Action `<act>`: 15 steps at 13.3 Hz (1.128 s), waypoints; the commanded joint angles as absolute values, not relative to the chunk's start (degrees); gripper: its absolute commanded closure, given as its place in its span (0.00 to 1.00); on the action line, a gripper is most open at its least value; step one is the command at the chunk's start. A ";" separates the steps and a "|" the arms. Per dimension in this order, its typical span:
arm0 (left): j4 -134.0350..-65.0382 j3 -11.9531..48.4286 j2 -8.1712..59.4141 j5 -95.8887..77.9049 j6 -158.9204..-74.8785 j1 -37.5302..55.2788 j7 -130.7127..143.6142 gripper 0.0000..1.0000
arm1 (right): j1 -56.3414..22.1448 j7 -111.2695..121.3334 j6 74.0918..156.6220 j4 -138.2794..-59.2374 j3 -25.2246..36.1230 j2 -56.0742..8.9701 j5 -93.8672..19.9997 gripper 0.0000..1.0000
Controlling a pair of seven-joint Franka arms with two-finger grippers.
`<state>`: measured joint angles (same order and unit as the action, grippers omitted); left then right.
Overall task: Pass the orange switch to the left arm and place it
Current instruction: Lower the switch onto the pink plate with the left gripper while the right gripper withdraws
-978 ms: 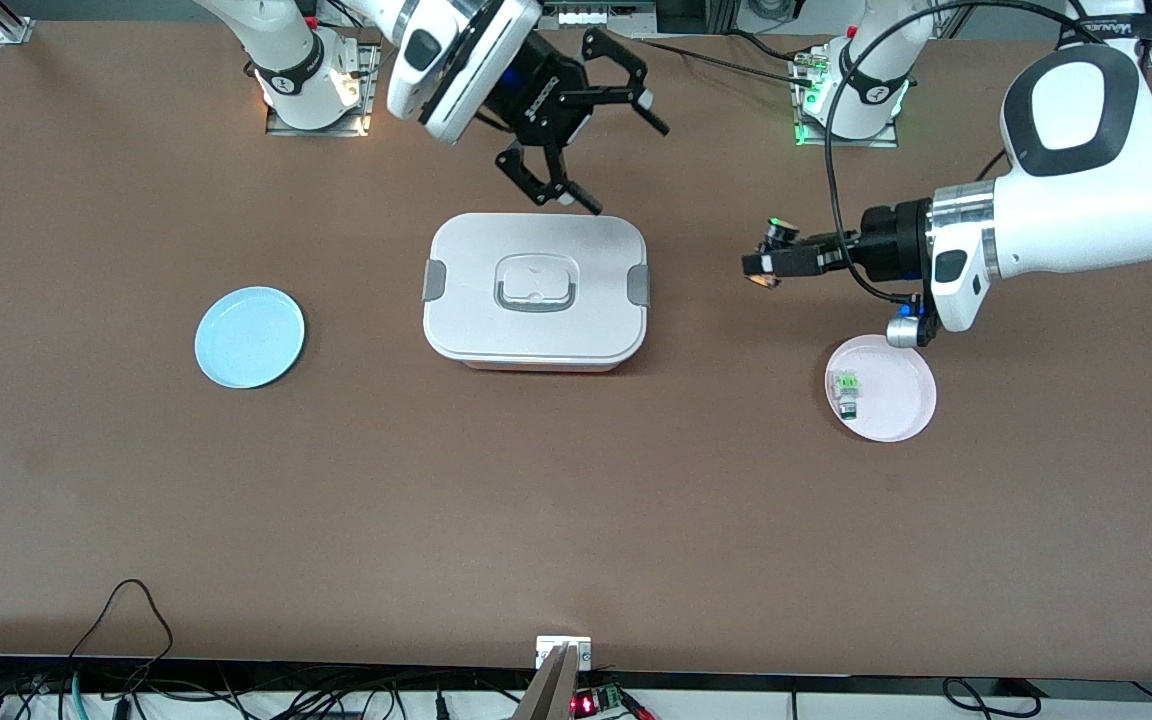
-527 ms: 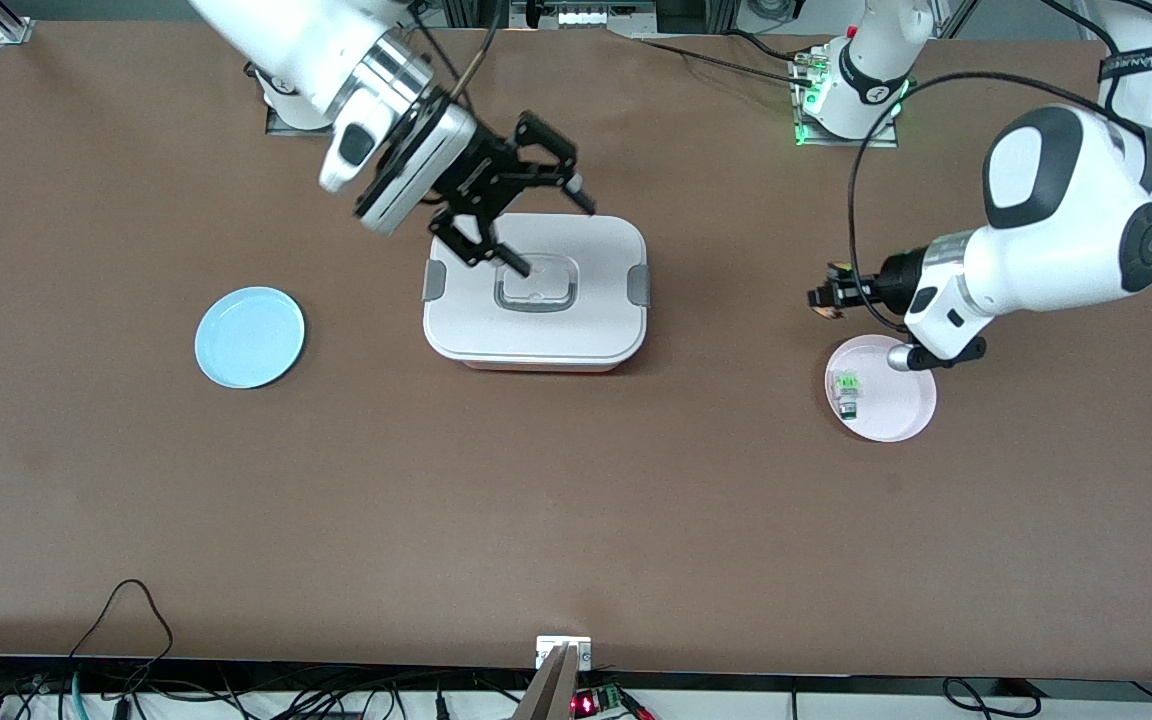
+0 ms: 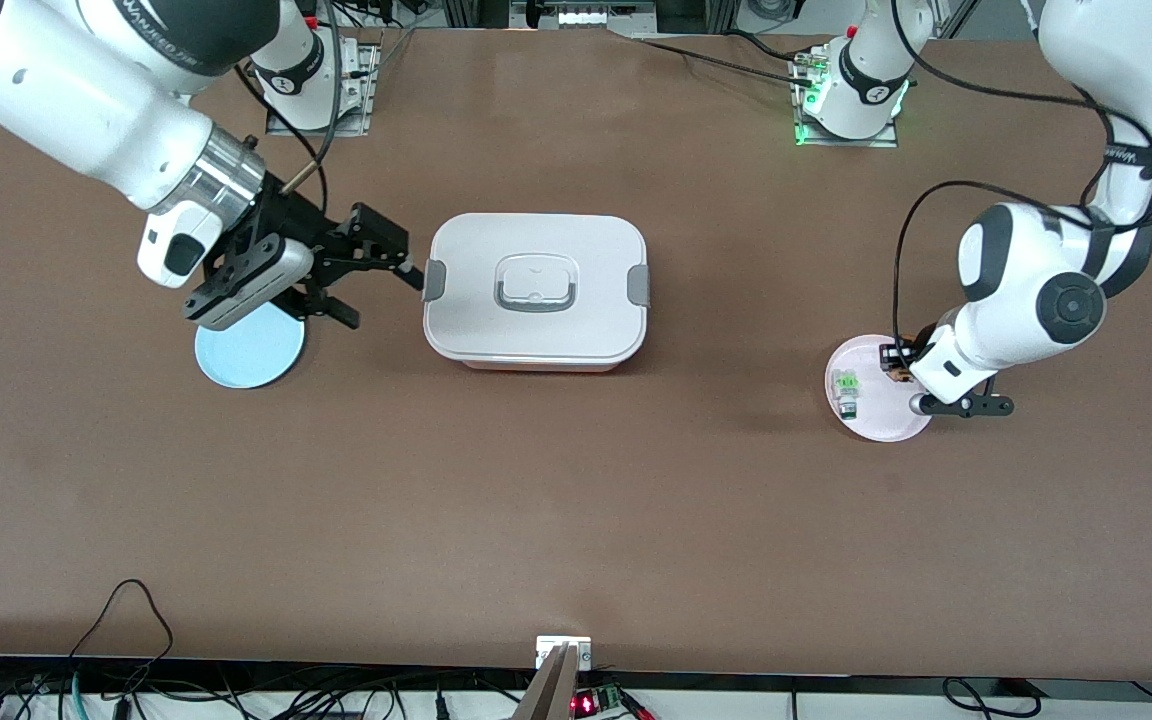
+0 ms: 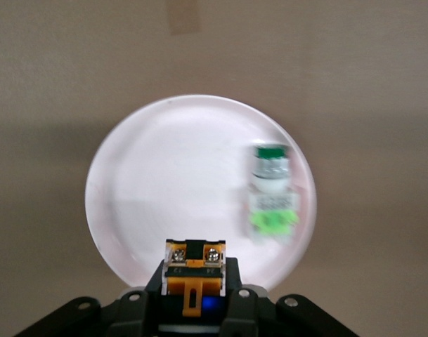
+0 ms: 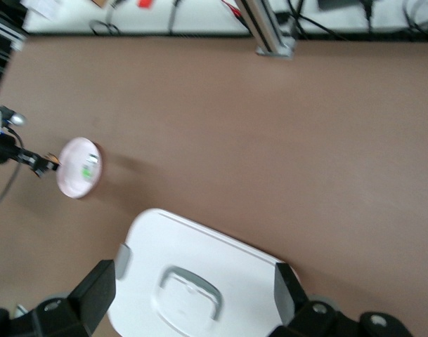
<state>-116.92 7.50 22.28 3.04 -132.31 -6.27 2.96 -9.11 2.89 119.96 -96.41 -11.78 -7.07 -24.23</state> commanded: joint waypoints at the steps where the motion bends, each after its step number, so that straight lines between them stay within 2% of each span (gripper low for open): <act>1: -117.60 5.81 25.30 6.76 -139.19 -6.24 1.32 1.00 | -9.32 2.11 113.49 -95.54 -8.98 -7.21 -17.43 0.00; 3: -117.51 5.10 27.94 7.38 -143.25 -6.24 0.97 1.00 | -9.32 1.85 109.62 -95.54 -7.22 -7.21 -12.85 0.00; 6: -117.16 4.75 29.53 7.21 -144.22 -5.80 1.05 1.00 | -8.88 -0.17 105.22 -95.45 -2.12 -7.03 -9.77 0.00; 7: -117.16 4.75 29.53 7.03 -144.23 -5.71 1.23 0.72 | -7.14 -0.18 103.90 -95.45 -2.11 -6.94 -7.32 0.00; 8: -117.25 4.66 29.36 7.21 -144.23 -5.71 1.58 0.01 | -5.99 -0.18 102.67 -95.36 -2.11 -6.77 -5.21 0.00; 13: -120.93 4.75 20.06 7.38 -141.94 -6.33 1.67 0.00 | 2.10 -0.26 97.40 -95.10 -4.38 -5.45 -4.05 0.00; 15: -120.85 5.44 13.75 7.38 -140.46 -5.54 1.32 0.00 | 2.46 -0.26 93.10 -92.04 -4.83 -5.45 0.33 0.00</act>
<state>-118.04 5.02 21.82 5.93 -142.78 -6.11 1.71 1.27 0.78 97.28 -95.07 -2.85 -5.91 -2.97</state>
